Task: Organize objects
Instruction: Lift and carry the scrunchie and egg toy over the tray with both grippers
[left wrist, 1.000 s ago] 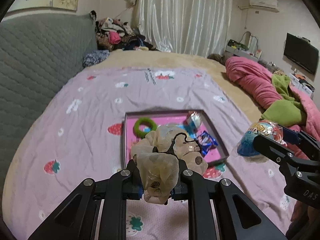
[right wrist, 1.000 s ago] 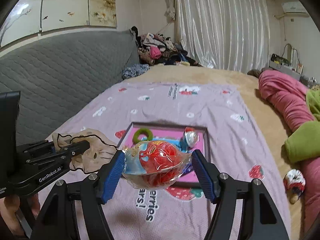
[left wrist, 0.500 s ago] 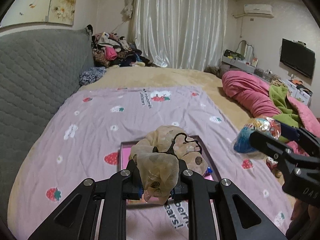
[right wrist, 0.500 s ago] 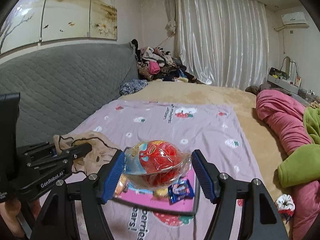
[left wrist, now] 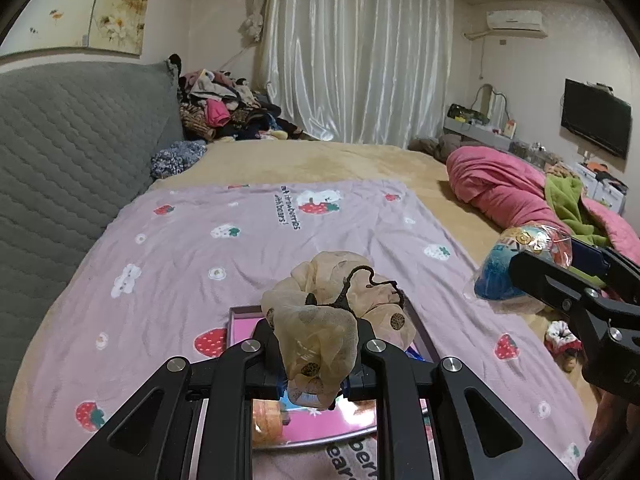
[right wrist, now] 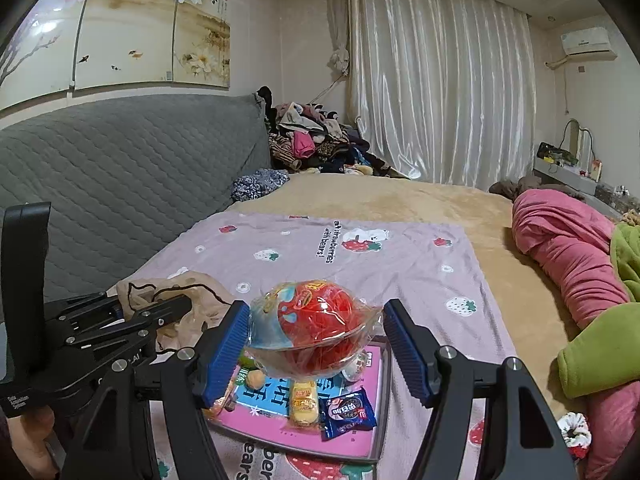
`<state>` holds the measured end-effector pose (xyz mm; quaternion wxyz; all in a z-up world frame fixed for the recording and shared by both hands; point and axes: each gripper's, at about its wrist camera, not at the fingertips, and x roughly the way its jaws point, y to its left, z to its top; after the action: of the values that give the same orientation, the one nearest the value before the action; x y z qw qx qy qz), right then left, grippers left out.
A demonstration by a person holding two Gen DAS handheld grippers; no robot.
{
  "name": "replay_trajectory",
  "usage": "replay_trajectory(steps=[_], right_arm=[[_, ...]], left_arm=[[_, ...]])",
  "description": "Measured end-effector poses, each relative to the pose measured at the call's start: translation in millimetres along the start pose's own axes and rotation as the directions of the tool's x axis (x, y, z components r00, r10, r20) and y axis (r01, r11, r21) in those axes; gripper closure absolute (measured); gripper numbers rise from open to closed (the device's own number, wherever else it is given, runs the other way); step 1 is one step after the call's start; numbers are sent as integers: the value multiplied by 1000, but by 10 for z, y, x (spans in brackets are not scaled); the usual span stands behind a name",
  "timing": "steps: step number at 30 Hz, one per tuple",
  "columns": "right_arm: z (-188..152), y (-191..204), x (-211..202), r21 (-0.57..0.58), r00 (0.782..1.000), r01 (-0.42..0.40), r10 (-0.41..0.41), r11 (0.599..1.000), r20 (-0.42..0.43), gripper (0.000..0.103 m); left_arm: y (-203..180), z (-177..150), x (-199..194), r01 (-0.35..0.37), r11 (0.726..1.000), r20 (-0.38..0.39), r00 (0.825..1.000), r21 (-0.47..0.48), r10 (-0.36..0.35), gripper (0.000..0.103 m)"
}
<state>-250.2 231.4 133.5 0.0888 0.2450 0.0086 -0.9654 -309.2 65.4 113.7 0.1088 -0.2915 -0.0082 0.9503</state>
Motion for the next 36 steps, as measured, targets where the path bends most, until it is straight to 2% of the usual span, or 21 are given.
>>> replay_trajectory(steps=[7,19,27,36], right_arm=[[-216,-50,338,0,999,-5,5,1000,-32,34],[-832,-175,1104,53,990,-13,20,999,-139,34],[-1059,-221,1443,86,986,-14,28,996,-167,34],[-1244,-243,1736,95,981,-4,23,995,-194,34]], left_arm=[[118,-219,410,14,999,-28,999,-35,-15,85],[258,-857,1079,12,999,-112,994,-50,-17,85],[231,-1133,1227,50,997,-140,989,-56,-57,84],[194,-1273,1349,47,999,-166,985,-28,-51,84]])
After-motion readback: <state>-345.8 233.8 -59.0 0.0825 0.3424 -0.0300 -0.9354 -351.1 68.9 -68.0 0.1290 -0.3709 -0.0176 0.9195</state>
